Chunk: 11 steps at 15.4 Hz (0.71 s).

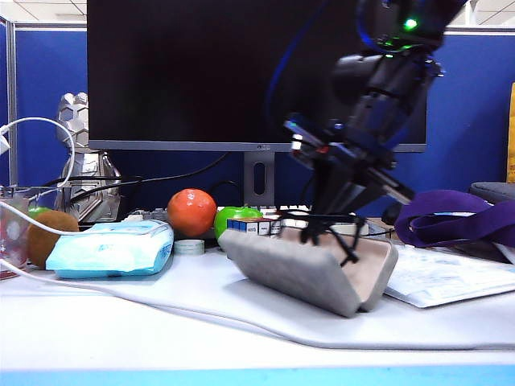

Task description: Pick up the glasses, fold the temples of the glasses, place the glasses into the glasses case, and finally close the glasses case.

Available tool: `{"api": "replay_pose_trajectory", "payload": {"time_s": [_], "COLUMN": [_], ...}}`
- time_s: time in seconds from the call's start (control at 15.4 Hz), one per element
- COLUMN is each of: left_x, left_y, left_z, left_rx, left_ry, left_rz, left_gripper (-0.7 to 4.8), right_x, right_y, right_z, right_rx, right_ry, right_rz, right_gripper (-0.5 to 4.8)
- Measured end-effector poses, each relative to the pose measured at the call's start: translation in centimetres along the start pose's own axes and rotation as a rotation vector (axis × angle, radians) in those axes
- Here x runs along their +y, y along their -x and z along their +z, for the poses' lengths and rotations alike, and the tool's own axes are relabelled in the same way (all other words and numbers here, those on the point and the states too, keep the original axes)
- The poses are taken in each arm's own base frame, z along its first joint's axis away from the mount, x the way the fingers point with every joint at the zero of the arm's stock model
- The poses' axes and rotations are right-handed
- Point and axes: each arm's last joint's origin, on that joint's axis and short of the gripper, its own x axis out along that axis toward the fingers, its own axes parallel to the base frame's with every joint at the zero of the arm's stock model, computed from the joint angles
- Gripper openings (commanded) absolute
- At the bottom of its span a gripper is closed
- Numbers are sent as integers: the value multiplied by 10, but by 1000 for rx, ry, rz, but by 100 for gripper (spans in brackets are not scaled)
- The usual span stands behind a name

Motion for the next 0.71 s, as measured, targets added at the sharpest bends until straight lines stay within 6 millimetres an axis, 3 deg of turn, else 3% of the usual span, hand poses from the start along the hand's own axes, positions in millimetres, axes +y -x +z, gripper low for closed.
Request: {"api": "replay_pose_trajectory", "payload": {"time_s": [0.26, 0.71], "left_x": [0, 0], "left_y": [0, 0], "left_z": [-1, -2], "left_rx": [7, 15], "left_ry": [6, 13], "left_rz": [1, 2], "left_gripper": [-6, -5], "right_x": [-4, -10], "right_y": [2, -13], "right_z": [-1, -5], "right_rx": [16, 97], "right_ry": [44, 8], "right_rz": [-1, 68], "right_gripper": [-1, -1]}}
